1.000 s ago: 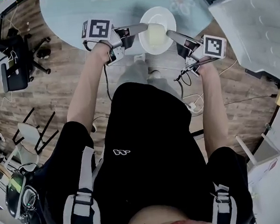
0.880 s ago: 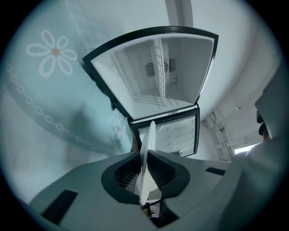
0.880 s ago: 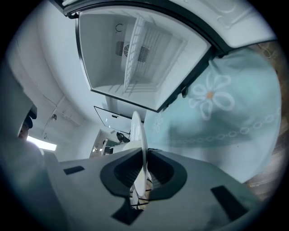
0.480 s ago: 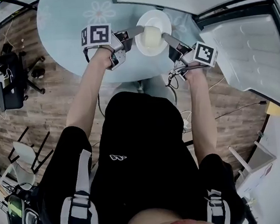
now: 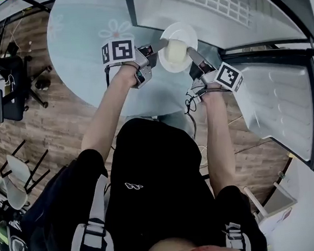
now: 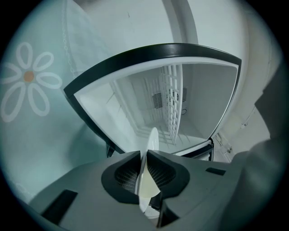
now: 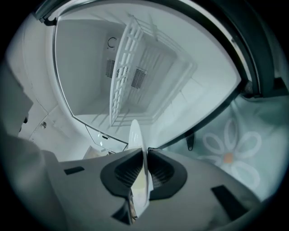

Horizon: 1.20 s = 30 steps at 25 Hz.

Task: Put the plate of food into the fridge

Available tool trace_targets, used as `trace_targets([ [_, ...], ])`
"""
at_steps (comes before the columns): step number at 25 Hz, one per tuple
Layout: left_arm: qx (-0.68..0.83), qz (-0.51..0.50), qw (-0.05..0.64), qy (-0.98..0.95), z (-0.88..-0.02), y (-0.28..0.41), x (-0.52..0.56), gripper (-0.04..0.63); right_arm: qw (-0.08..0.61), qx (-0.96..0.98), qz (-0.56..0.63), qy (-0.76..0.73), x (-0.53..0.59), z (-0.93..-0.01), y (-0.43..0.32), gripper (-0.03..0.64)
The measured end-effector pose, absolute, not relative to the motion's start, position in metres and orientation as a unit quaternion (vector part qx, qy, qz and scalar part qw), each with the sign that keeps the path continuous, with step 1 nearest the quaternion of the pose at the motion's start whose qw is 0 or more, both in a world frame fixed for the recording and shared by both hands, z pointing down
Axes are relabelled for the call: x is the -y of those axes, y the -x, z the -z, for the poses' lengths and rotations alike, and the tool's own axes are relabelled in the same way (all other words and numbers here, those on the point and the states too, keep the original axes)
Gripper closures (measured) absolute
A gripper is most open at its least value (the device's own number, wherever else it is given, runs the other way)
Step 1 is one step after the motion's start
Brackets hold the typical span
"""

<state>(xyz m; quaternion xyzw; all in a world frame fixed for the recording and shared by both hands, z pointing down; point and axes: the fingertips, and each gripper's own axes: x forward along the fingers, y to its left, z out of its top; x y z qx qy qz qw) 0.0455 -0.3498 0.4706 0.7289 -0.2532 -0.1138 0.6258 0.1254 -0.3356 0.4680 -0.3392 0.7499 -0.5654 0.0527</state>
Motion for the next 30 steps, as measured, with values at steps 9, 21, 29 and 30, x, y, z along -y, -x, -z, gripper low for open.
trace_targets([
  [9, 0.303, 0.176, 0.64, -0.684, -0.494, -0.046, 0.408, 0.54, 0.067, -0.737, 0.564, 0.367, 0.399, -0.486, -0.131, 0.578],
  [21, 0.38, 0.232, 0.639, -0.627, -0.513, -0.044, 0.46, 0.534, 0.083, -0.719, 0.562, 0.4, 0.449, -0.511, -0.136, 0.595],
  [29, 0.422, 0.234, 0.638, -0.6, -0.531, -0.042, 0.482, 0.535, 0.061, -0.728, 0.538, 0.421, 0.475, -0.522, -0.137, 0.598],
  [30, 0.425, 0.237, 0.636, -0.599, -0.531, -0.043, 0.484, 0.535, 0.067, -0.726, 0.537, 0.425, 0.477, -0.522, -0.139, 0.598],
])
